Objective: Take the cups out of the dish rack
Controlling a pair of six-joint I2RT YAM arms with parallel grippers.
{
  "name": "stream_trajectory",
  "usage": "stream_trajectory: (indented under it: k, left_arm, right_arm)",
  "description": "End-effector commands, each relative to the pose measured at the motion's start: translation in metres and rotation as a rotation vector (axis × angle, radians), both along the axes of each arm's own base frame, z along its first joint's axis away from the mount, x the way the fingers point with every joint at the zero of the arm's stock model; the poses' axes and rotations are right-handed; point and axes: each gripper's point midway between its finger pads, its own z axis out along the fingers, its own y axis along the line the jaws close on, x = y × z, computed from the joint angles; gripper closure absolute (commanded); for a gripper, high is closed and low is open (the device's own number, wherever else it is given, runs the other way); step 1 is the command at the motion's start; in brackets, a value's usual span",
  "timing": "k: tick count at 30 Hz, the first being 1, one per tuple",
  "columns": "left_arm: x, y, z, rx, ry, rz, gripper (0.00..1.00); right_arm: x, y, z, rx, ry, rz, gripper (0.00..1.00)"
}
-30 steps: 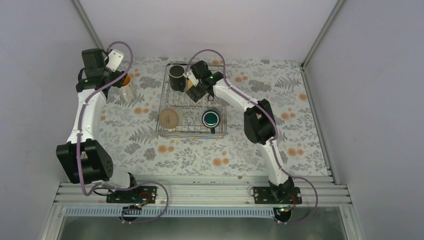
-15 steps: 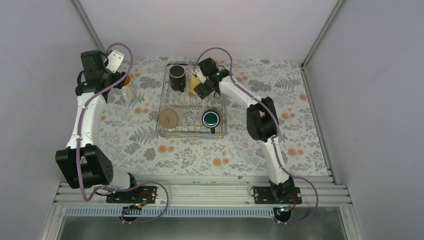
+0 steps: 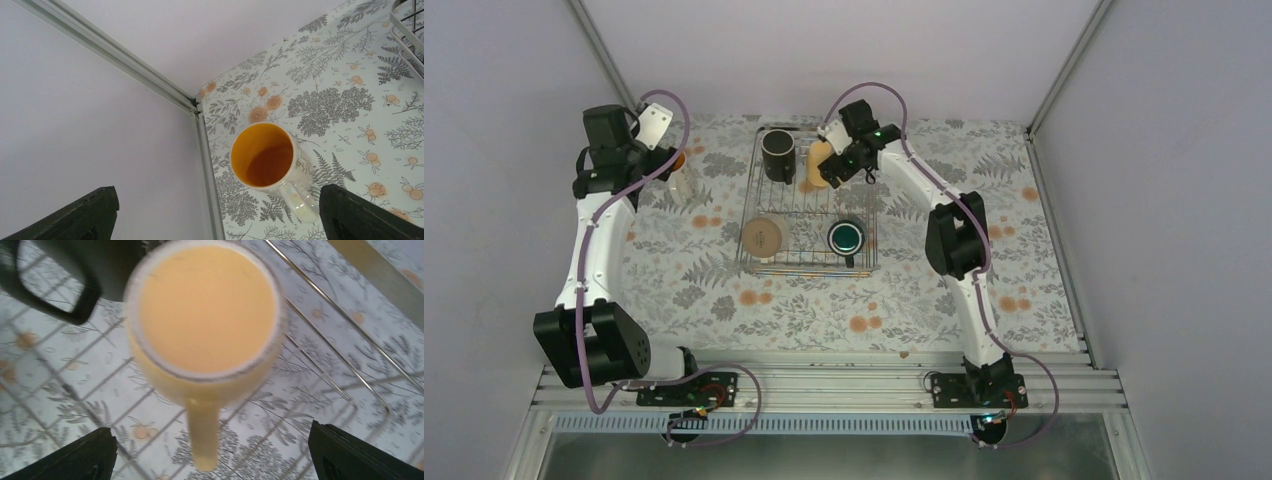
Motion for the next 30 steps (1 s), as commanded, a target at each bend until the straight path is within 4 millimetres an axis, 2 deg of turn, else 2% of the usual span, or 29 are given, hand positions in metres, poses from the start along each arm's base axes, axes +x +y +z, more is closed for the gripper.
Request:
stream_trajectory:
  k: [1, 5, 12, 19, 30]
  left_arm:
    - [-0.005, -0.004, 0.000, -0.018, -0.006, -0.017, 0.00]
    - [-0.006, -0.006, -0.002, -0.026, -0.001, -0.027, 0.00]
    - [-0.011, -0.016, -0.003, -0.037, 0.004, -0.076, 0.00]
    - [-0.014, -0.028, 0.004, -0.075, -0.015, -0.133, 0.00]
    - [-0.016, -0.037, 0.006, -0.110, -0.053, -0.162, 0.00]
  right_arm:
    - [-0.010, 0.022, 0.020, 0.077, 0.002, 0.097, 0.04]
    - [-0.005, 0.022, 0.012, 0.058, -0.006, 0.094, 0.10]
    - [0.003, 0.017, -0.002, 0.029, -0.014, 0.080, 0.29]
    - [0.004, 0.018, -0.015, 0.037, 0.007, 0.091, 0.34]
    - [0.008, 0.012, -0.033, 0.050, 0.011, 0.083, 0.34]
